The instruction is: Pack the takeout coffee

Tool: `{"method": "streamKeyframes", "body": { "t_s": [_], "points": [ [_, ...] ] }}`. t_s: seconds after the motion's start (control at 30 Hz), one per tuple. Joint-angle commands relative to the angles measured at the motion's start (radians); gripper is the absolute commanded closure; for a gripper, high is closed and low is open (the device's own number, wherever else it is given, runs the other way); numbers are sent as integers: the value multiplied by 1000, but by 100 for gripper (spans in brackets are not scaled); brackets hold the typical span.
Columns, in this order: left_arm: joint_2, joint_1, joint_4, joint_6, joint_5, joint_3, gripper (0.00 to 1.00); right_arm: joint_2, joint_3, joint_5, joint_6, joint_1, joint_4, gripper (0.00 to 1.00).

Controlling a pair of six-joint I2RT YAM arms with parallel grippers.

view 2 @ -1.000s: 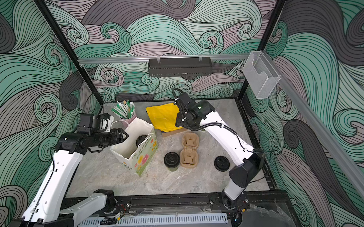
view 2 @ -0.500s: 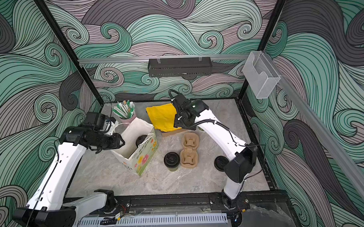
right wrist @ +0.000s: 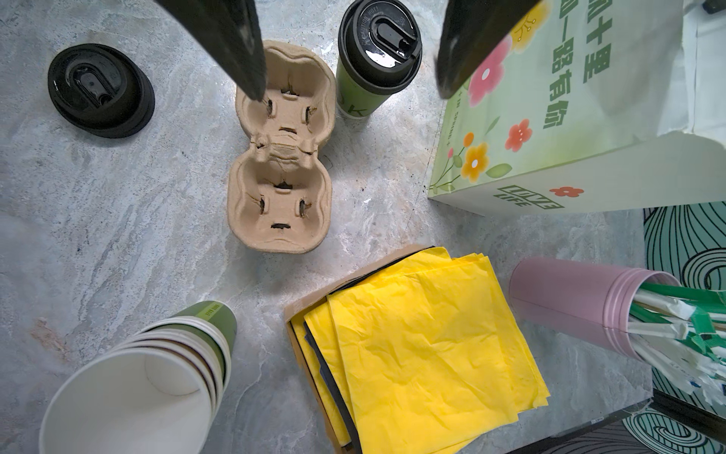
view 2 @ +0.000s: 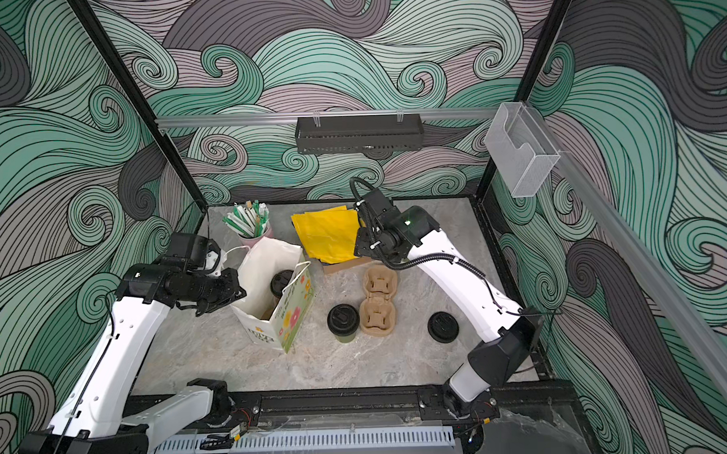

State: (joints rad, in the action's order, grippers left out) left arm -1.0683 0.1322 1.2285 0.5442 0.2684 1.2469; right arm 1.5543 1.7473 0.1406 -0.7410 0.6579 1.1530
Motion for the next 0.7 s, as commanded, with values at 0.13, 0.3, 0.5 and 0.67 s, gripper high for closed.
{"method": "streamKeyframes", "body": {
  "t_s": [0.13, 0.3, 0.5, 0.67],
  "points": [
    [16, 6, -31, 151, 46, -1, 95, -51, -39, 31, 4, -2, -28, 31],
    [13, 20, -39, 167, 63, -17, 83, -45, -23, 31, 43, -1, -9, 31],
    [17, 56, -25, 165, 46, -25, 63, -24, -5, -9, 98, 12, 49, 31],
    [36, 60, 6, 138, 42, 7, 51, -9, 12, -54, 156, 74, 134, 31]
  ]
}}
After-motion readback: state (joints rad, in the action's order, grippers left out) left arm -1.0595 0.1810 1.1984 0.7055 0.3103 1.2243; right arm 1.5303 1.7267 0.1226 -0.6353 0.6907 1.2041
